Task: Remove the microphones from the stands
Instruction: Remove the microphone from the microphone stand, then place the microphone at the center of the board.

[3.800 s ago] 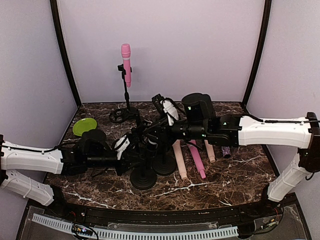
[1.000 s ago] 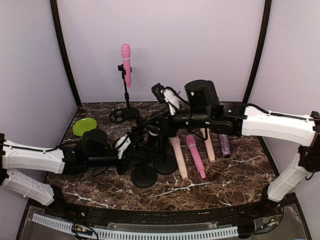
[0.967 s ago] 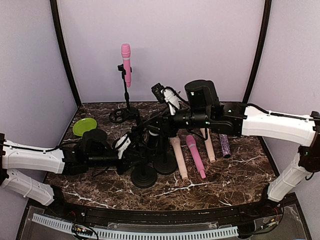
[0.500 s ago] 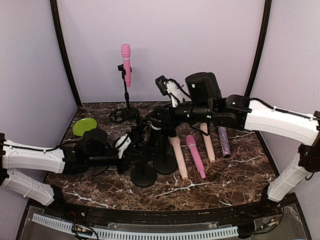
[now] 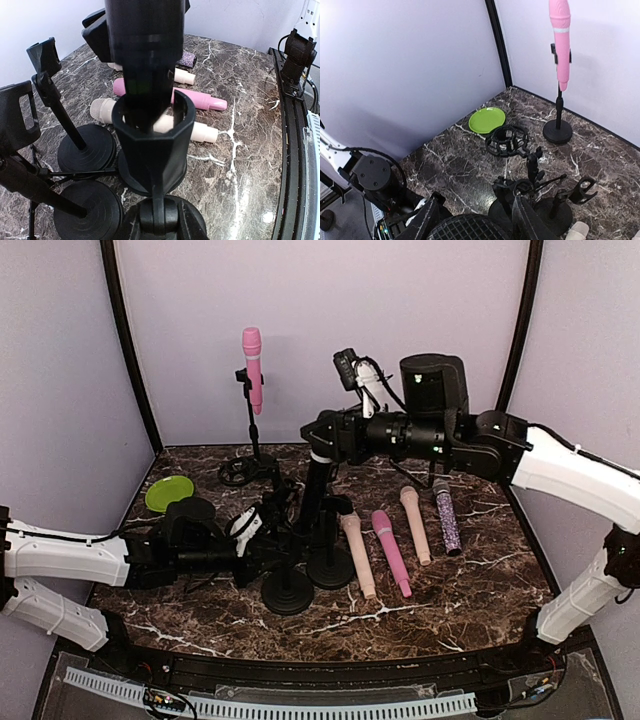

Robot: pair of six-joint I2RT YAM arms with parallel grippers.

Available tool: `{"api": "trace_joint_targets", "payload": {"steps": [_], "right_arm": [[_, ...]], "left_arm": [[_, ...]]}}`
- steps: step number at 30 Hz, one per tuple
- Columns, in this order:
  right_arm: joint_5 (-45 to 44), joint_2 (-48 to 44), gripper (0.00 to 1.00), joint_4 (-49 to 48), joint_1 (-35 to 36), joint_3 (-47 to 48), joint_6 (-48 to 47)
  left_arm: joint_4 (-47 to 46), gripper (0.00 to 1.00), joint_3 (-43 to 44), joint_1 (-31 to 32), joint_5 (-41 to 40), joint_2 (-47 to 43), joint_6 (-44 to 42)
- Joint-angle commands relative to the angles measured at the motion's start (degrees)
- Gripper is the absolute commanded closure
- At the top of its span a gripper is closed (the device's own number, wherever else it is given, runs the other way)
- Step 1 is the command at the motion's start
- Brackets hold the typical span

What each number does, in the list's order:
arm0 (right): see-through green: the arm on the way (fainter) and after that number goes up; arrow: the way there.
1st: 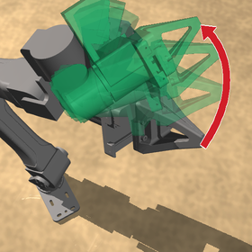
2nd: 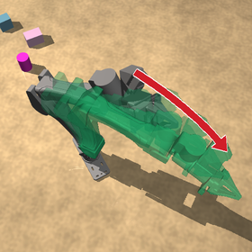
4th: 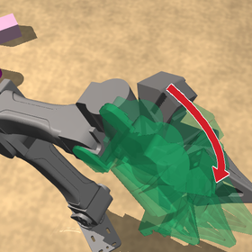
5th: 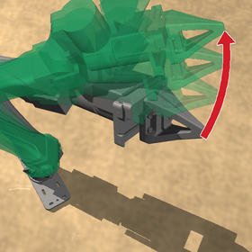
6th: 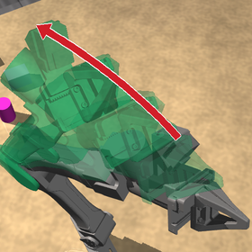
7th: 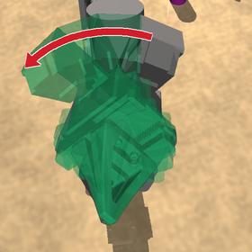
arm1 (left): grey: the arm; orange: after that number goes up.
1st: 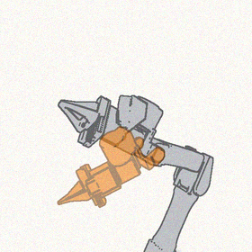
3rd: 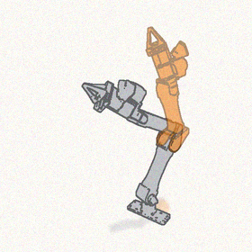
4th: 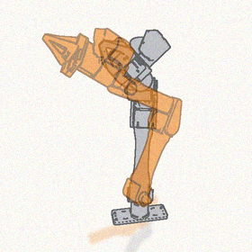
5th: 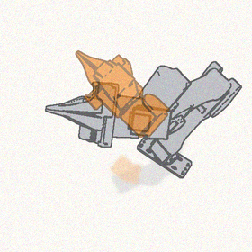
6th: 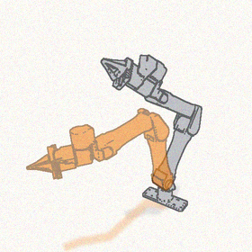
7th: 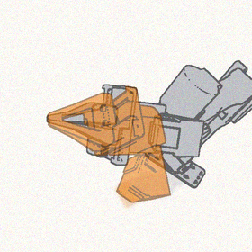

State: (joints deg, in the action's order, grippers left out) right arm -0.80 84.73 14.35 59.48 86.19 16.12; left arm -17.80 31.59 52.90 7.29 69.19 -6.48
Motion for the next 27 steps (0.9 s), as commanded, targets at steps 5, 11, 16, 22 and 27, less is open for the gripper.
{"api": "trace_joint_targets", "payload": {"steps": [5,11,16,22,27], "right_arm": [[-4.80,-3.89,0.83,-4.96,-1.30,3.89,-2.54],[-13.10,-9.24,0.83,-2.67,-1.36,3.02,-5.40],[-23.54,-13.24,0.82,1.30,-1.67,4.29,-9.72],[-30.41,-13.94,0.81,8.54,-8.83,4.05,-9.20],[-27.04,-11.14,0.81,19.53,-15.39,4.24,-5.64]], "left_arm": [[8.92,1.00,-0.65,-0.26,-3.34,0.98,-1.48],[11.16,0.79,3.05,-0.25,-3.79,-1.14,0.20],[18.31,0.37,8.14,-0.25,-4.53,-4.94,2.02],[24.21,0.27,13.79,-0.28,-2.81,-11.03,3.07],[35.70,0.22,23.33,-4.97,-2.11,-11.88,1.99]]}}
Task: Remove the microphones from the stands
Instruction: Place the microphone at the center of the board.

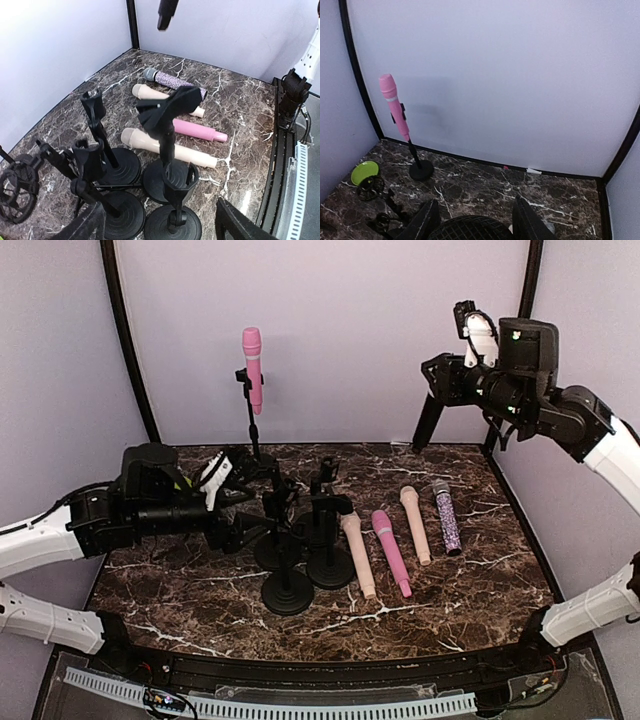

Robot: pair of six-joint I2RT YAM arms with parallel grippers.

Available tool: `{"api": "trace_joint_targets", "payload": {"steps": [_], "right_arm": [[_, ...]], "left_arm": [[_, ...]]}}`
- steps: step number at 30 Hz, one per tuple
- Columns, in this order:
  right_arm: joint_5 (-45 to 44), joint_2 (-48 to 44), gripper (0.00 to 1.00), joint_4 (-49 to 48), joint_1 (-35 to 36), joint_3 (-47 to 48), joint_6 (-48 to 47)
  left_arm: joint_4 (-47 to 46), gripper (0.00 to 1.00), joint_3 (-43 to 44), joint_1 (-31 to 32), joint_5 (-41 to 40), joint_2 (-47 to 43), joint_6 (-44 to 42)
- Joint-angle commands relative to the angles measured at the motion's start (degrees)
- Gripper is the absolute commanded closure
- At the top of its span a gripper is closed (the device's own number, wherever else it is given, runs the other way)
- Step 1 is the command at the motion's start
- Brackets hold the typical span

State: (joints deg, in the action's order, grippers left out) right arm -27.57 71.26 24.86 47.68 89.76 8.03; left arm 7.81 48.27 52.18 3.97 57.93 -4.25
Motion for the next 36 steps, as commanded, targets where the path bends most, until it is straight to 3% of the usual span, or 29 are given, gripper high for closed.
{"api": "trace_joint_targets", "payload": {"steps": [1,5,9,19,36], "right_arm": [[1.00,3.21,0.81,11.35,-4.46,0.71,3.11],[6.28,7.54,0.81,18.15,-6.25,-0.46,5.36],[11.76,10.54,0.83,19.91,-6.39,-3.82,7.28],[16.85,20.32,0.81,22.08,-7.08,-5.47,10.56],[28.89,37.48,0.72,8.44,-16.74,-4.95,14.26]], "left_arm": [[11.73,0.22,9.76,-8.34,3.92,0.36,-0.34],[17.50,0.21,15.65,-19.52,8.24,3.77,-2.42],[16.63,0.21,17.10,-27.61,8.54,6.54,-2.36],[10.52,0.21,6.62,-28.28,4.16,4.38,-5.47],[9.65,0.20,4.80,-28.28,7.08,3.52,-5.40]]}}
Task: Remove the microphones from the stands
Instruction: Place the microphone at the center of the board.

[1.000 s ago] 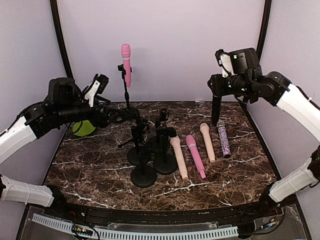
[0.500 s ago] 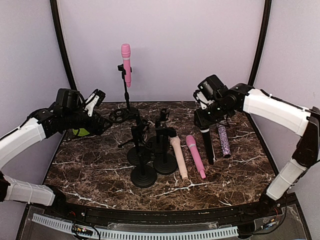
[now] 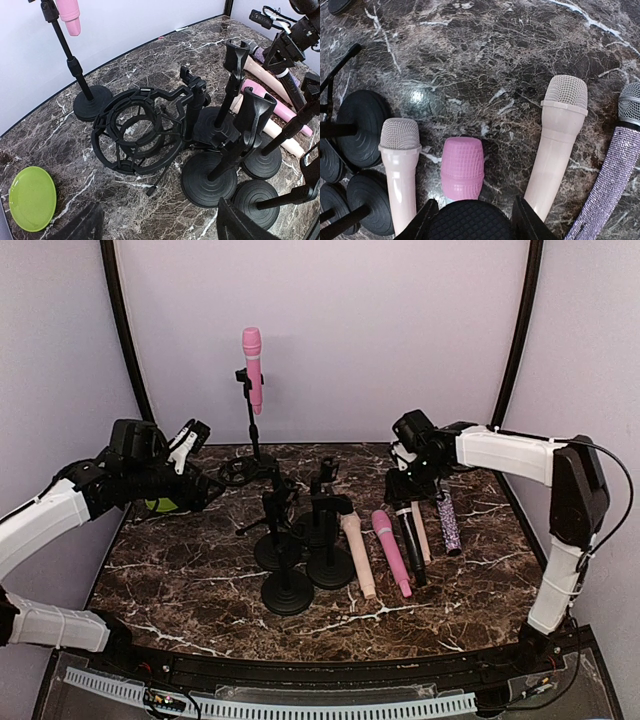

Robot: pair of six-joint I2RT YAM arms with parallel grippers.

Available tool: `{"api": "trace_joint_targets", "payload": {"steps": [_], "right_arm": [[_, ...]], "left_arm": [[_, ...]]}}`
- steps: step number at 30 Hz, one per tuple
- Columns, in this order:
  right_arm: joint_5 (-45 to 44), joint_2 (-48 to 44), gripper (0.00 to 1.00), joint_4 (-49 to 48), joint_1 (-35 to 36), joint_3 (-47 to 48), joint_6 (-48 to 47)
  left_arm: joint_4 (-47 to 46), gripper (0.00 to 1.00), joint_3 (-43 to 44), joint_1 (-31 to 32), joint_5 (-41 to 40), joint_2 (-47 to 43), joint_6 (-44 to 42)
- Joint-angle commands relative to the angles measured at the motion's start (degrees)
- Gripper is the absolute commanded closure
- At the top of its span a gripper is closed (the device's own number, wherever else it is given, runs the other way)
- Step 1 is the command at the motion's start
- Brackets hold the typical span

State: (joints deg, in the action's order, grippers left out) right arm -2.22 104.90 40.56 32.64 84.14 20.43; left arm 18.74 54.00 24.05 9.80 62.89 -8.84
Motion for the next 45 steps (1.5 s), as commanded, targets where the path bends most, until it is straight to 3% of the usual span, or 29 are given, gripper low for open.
{"api": "trace_joint_targets", "payload": {"steps": [1,10,24,29,35,39,45], "right_arm": [[3.71,5.00,0.71,-8.19,-1.97,1.17,1.94],[3.91,13.19,0.62,-10.49,-3.07,6.84,1.46],[3.67,8.75,0.32,-12.65,-3.75,4.75,1.31],[4.77,3.11,0.25,-14.31,-3.80,2.90,0.72],[9.12,-6.68,0.19,-20.56,-4.59,-4.48,1.03],[13.86,-14.36,0.17,-26.72,-4.87,-11.67,1.82],[18.20,-24.74,0.16,-33.45,-4.92,-18.44,2.51]], "left_arm": [[-1.31,0.20,-1.05,-0.15,1.24,-1.45,-0.82],[-1.41,0.19,-1.09,-0.15,1.57,-1.40,-0.97],[-4.41,0.16,-1.86,-0.19,1.29,-4.50,0.85],[-6.38,0.15,1.03,-1.29,4.17,-2.56,2.81],[-8.99,0.14,8.04,-5.29,10.34,6.27,7.43],[-16.50,0.14,11.42,-8.04,17.01,12.01,11.72],[-26.06,0.17,16.46,-12.18,19.44,23.32,16.00]]}}
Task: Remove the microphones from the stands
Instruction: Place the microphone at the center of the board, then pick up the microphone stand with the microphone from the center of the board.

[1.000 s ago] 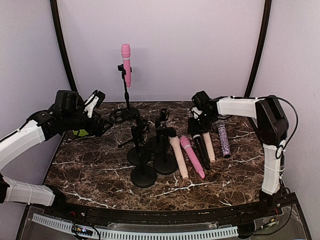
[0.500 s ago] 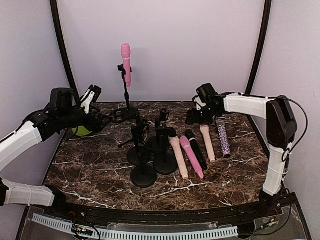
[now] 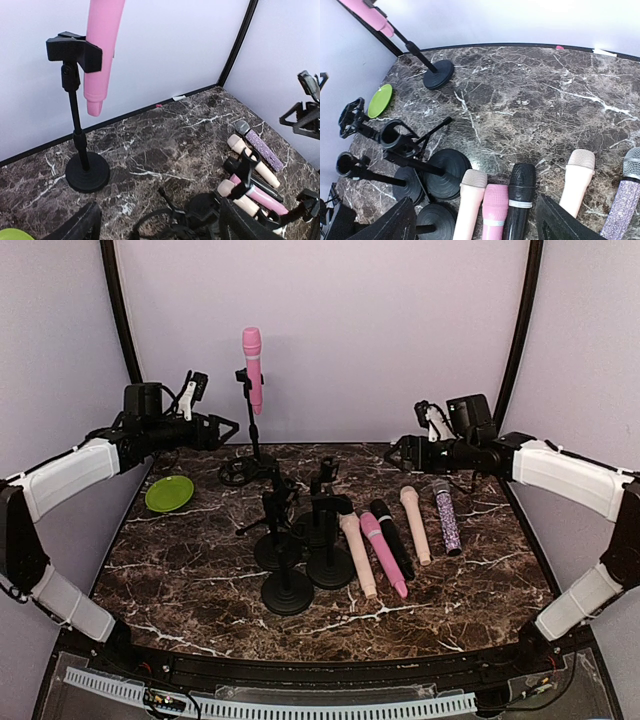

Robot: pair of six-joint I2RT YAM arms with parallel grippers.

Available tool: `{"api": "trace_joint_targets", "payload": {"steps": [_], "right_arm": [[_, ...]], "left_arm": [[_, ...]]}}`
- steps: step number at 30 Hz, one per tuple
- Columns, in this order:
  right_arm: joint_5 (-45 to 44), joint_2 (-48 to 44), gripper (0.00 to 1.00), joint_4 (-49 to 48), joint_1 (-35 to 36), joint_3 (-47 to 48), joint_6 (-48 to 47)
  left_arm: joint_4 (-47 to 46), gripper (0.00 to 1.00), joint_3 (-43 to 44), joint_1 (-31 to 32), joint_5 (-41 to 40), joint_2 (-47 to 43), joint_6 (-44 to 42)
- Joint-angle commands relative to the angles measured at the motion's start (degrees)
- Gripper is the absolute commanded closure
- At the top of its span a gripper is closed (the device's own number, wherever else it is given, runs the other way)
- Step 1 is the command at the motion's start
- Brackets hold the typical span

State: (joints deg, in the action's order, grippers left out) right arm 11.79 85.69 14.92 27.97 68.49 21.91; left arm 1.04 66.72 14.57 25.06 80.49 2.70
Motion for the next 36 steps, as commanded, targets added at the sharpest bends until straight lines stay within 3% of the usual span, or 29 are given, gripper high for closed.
{"api": "trace_joint_targets", "payload": {"steps": [1,6,14,28,36], "right_arm": [[4.43,-7.16,0.16,-8.90,-0.20,-3.74,1.32],[5.14,-15.22,0.11,-16.79,-0.19,-10.11,3.62],[4.37,-22.53,0.04,-22.41,-0.20,-15.19,4.40],[0.43,-20.58,0.04,-24.58,-0.28,-14.75,3.49],[-1.80,-17.85,0.03,-23.11,-0.36,-12.95,2.48]], "left_arm": [[-10.10,0.18,4.69,-3.14,5.08,7.13,4.83],[-15.25,0.22,7.13,-4.99,4.93,16.20,4.33],[-15.24,0.37,16.82,-5.60,4.05,27.37,-0.27],[-16.69,0.59,31.64,-5.83,3.09,43.06,-5.30],[-20.86,0.62,37.36,-5.78,7.26,48.92,-4.48]]}}
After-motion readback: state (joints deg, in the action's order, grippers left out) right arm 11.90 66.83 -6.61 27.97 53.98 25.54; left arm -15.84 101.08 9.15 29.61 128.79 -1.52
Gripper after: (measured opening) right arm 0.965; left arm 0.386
